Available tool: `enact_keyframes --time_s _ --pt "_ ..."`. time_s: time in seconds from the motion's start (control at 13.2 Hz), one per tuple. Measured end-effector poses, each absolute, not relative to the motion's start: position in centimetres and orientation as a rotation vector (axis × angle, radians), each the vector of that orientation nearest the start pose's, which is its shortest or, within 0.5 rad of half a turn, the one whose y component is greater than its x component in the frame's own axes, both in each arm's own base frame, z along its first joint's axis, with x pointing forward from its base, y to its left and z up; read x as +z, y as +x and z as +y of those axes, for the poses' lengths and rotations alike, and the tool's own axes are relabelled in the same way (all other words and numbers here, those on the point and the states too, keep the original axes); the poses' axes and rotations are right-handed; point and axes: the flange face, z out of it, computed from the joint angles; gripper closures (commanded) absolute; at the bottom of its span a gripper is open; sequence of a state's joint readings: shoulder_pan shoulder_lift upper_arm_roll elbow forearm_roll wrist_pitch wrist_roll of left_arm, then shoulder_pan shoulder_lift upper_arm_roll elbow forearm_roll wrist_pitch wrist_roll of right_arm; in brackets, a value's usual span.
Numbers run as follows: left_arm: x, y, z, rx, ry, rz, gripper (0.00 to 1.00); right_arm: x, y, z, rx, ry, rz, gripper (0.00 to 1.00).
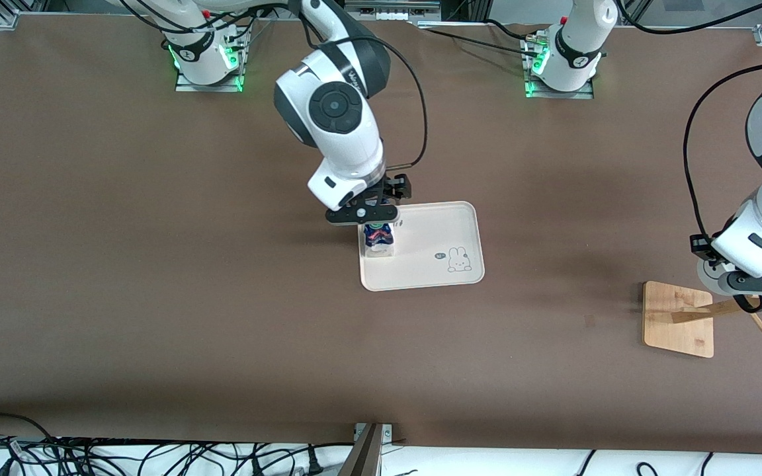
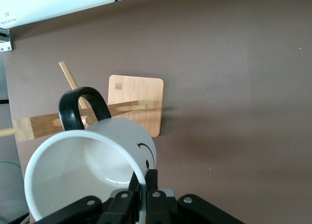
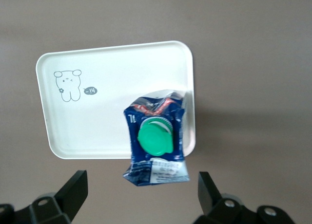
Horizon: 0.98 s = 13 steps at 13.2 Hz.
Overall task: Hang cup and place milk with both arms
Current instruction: 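Carry the mug to the wooden stand while the right gripper reaches the carton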
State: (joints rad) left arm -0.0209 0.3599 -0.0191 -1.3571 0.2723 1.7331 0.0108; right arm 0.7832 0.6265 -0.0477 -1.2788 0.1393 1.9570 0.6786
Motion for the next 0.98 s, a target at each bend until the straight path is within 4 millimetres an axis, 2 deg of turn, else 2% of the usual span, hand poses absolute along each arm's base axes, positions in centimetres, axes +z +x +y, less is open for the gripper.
enact_keyframes --time_s 0.23,0.45,0.53,0.6,0.75,0.83,0.98 --pt "52.3 67.1 0.4 -0.029 -2.877 0.125 1.00 36.4 53.1 51.5 0.014 -3.072 -0.062 0.00" --pt "52.1 67.1 2.7 -0.018 -2.902 0.069 1.00 35.1 53.4 51.3 0.005 -3.097 -0.070 0.01" --pt "51.9 67.0 3.7 -0.010 -2.906 0.055 1.00 35.0 53.5 51.3 -0.003 -3.104 -0.077 0.11" --pt "51.7 67.0 4.4 -0.002 -2.910 0.053 0.78 35.0 53.5 51.3 -0.010 -3.110 -0.081 0.25" --pt "51.5 67.0 4.9 0.012 -2.913 0.069 0.00 35.0 53.5 51.3 -0.015 -3.113 -0.085 0.45" --pt "51.4 66.9 4.8 0.018 -2.913 0.075 0.00 35.0 53.6 51.2 -0.016 -3.114 -0.084 0.51" --pt "51.4 66.9 4.8 0.026 -2.913 0.077 0.00 35.1 53.7 51.2 -0.020 -3.113 -0.082 0.54"
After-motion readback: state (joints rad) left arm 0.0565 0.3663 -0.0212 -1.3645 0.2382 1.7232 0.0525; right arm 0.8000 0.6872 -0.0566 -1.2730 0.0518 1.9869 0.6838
